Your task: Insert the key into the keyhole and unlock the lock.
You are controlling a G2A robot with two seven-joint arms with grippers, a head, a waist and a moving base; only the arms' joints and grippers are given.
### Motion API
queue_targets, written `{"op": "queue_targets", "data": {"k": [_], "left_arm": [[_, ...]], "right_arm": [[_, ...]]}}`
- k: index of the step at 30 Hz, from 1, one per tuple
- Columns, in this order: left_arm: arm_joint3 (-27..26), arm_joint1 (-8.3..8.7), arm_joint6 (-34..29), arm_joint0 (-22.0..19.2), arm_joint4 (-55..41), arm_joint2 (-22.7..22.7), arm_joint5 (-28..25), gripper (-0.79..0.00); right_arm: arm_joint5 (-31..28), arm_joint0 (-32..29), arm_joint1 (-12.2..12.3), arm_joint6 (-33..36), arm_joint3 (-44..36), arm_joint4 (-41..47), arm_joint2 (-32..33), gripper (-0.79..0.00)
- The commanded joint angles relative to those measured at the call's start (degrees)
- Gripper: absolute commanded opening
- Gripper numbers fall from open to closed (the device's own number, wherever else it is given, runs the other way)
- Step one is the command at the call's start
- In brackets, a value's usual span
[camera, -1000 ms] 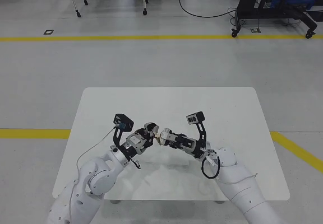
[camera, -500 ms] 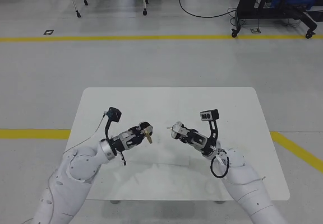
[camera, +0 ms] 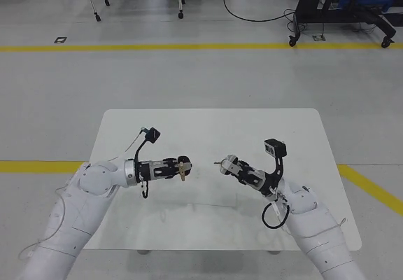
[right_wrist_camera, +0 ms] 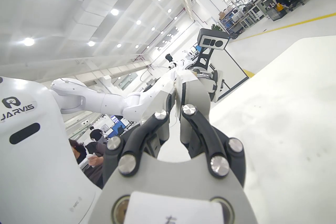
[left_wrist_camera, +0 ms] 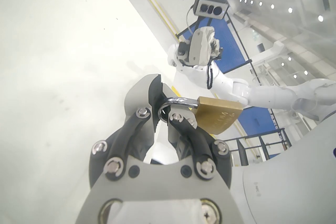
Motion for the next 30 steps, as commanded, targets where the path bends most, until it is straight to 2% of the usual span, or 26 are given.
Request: {"op": "queue_targets", "data": {"k": [1, 10, 13, 16, 18, 23, 26, 30], "left_arm": [[1.78, -0.16, -2.26, -1.47, -0.82, 1.21, -0.17, -0.785], [2.33, -0.20, -2.88, -1.84, -1.02, 1.53, 0.03, -0.785], [-1.93, 0.34, 5.50, 0.26, 14.18, 1.33, 1.59, -0.785], [-5.46, 0.71, 5.59, 2.69, 15.45, 1.47, 2.85, -0.785], [-5.74, 0.96, 3.16, 3.16, 13.55, 1.52, 2.32, -0.785], [-3.34, 1.23, -4.95, 1.26, 7.61, 3.19, 0.96, -0.785], [-1.79, 1.26, -8.51, -0.76, 0.23, 6.00, 4.52, -0.785], [1.42, 1.42, -19.39, -5.48, -12.68, 9.88, 15.39, -0.785]], "right_arm": [[0.01, -0.87, -0.04, -0.10, -0.89, -0.43, 1.00, -0.785], [0.01, -0.87, -0.04, -0.10, -0.89, -0.43, 1.00, -0.785], [0.01, -0.87, -0.04, -0.10, -0.89, -0.43, 1.00, -0.785], [0.37, -1.56, 0.25, -3.39, -3.32, -8.19, 3.11, -0.785], [0.01, -3.10, 0.38, -6.58, -8.41, -15.88, 5.14, -0.785], [0.01, -9.58, 0.81, -13.76, -22.21, -35.75, 8.56, -0.785], [0.01, -12.11, 1.10, -20.12, -25.00, -44.75, 9.42, -0.785], [0.01, -14.09, 1.97, -28.48, -27.85, -55.60, 8.89, -0.785]]}}
